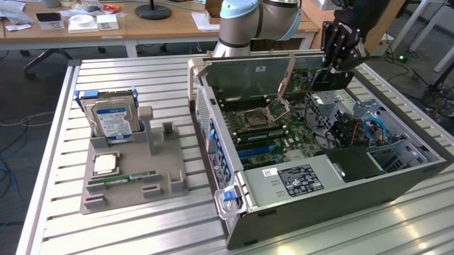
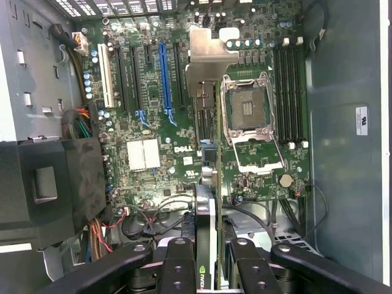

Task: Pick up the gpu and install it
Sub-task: 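Insert the gpu into the slot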

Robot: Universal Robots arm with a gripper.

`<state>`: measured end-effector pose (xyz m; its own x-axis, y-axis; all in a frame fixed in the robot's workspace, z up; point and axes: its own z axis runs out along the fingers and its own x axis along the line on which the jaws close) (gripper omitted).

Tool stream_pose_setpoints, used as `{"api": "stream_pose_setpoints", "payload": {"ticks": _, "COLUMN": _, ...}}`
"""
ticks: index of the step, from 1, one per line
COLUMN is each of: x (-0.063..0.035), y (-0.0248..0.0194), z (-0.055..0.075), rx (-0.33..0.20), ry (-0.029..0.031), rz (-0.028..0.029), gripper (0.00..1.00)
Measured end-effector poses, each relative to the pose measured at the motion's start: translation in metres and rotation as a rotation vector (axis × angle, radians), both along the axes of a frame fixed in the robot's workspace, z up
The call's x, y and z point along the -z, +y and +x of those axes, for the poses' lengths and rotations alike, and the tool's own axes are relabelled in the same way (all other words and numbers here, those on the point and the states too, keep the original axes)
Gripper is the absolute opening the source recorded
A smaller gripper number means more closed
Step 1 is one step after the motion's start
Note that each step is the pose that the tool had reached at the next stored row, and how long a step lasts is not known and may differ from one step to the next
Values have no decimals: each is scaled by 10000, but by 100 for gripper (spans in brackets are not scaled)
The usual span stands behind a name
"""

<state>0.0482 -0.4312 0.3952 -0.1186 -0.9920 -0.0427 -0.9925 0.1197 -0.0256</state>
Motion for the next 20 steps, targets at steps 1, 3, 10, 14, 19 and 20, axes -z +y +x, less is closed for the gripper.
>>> {"api": "stream_pose_setpoints", "payload": {"ticks": 1, "x": 1, "y": 0, "z": 0, "rx": 0, "ry": -1, "rz": 1, "gripper": 27}}
{"api": "stream_pose_setpoints", "payload": {"ticks": 3, "x": 6, "y": 1, "z": 0, "rx": 0, "ry": -1, "rz": 3, "gripper": 27}}
{"api": "stream_pose_setpoints", "payload": {"ticks": 10, "x": 24, "y": 0, "z": -3, "rx": -3, "ry": -11, "rz": -1, "gripper": 27}}
{"api": "stream_pose_setpoints", "payload": {"ticks": 14, "x": 32, "y": 1, "z": -3, "rx": -3, "ry": -12, "rz": 1, "gripper": 27}}
{"api": "stream_pose_setpoints", "payload": {"ticks": 19, "x": 42, "y": 0, "z": -6, "rx": -3, "ry": -12, "rz": 0, "gripper": 27}}
{"api": "stream_pose_setpoints", "payload": {"ticks": 20, "x": 42, "y": 0, "z": -6, "rx": -3, "ry": -12, "rz": 0, "gripper": 27}}
